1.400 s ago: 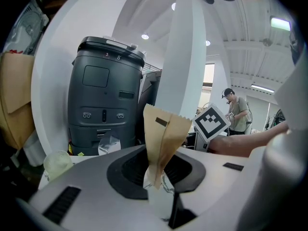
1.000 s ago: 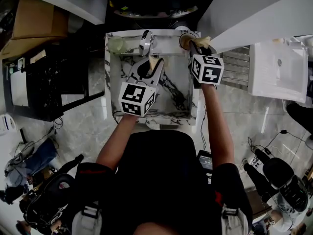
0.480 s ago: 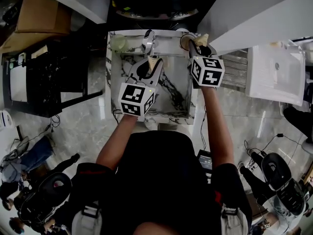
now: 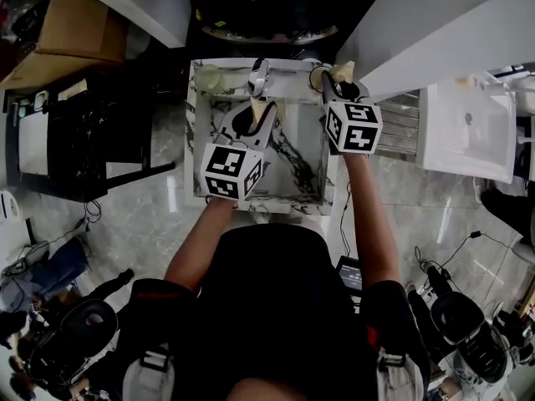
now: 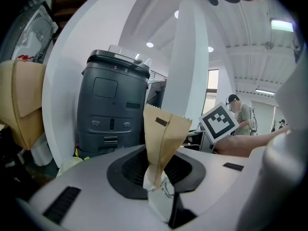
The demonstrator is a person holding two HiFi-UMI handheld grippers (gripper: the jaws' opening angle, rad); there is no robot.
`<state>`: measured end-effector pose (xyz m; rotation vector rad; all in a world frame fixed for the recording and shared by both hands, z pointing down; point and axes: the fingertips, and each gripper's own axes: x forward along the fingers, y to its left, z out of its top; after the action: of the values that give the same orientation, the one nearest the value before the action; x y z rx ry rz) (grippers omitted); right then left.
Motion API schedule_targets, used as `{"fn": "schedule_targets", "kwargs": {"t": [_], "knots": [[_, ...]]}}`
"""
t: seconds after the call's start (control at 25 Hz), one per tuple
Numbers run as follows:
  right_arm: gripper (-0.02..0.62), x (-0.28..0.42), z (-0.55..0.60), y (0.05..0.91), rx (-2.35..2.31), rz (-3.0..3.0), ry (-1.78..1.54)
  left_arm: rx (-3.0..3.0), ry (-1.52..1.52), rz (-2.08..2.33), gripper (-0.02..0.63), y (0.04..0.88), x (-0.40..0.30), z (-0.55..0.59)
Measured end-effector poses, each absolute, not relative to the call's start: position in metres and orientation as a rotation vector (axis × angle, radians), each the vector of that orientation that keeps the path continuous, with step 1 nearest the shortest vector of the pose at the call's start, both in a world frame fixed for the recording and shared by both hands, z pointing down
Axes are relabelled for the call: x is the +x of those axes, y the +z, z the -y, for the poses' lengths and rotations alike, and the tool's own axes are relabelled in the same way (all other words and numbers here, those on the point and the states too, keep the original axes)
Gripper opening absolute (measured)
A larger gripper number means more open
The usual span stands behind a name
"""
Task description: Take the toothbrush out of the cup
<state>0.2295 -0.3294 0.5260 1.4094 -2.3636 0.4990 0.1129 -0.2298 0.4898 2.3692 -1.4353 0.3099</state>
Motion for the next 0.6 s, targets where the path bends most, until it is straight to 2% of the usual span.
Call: {"fn": "schedule_targets", "kwargs": {"t": [0.6], "knots": [[0.091, 0.206, 0.291, 0.481, 1.441, 2.410, 0.393, 2.414, 0.282, 1.425, 0.083, 0.462, 0.089, 0.196]]}}
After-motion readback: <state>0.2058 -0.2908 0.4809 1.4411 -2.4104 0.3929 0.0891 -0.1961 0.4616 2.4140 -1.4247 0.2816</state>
